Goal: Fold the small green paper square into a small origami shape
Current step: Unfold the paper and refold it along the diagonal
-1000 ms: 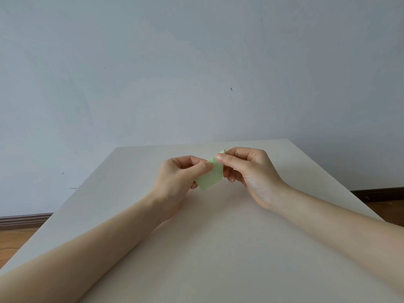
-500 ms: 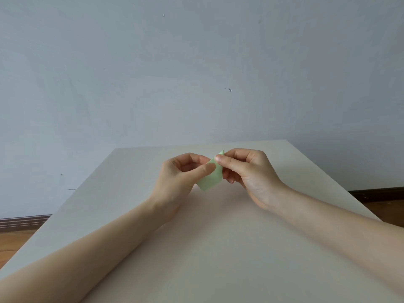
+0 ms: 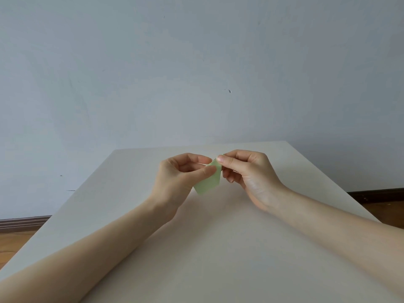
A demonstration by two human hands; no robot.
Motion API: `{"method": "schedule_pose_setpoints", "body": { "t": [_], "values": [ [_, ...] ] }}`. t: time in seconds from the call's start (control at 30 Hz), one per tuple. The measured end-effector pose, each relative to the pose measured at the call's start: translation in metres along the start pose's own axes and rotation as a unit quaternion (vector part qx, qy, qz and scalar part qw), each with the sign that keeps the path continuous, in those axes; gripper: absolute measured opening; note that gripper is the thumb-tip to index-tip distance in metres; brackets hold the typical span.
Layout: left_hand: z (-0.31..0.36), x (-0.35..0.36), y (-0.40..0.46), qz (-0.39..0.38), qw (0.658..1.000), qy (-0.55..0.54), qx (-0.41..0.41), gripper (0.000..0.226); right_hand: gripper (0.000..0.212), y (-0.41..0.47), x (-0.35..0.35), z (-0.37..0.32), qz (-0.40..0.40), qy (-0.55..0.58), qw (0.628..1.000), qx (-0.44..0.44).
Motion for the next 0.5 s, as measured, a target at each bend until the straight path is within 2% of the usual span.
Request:
{"method": "schedule_pose_setpoints", "body": {
  "t": [0.3, 0.43, 0.5],
  "values": [
    [0.003, 0.002, -0.001, -0.014, 1.0, 0.006, 0.004, 0.01, 0.02, 0.001, 0.001, -0.002, 0.019, 0.012, 1.0, -0.003],
    [0.001, 0.007, -0.004, -0.038, 0.999, 0.006, -0.006, 0.012, 0.024, 0.003, -0.017, -0.002, 0.115, 0.06, 0.992, 0.01],
    [0.0, 0.005, -0.003, -0.033, 0.999, 0.001, -0.01, 0.011, 0.023, 0.001, -0.022, 0.001, 0.124, 0.059, 0.99, 0.027]
  ]
}}
Point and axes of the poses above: each hand's wrist, its own y-axis towards the middle knuckle, its own x-axis out of the palm, z = x × y, the point moved 5 cm from there along y, towards the middle knuckle, and after that the axes turned 9 degrees about -z, right-handed, at the moved point
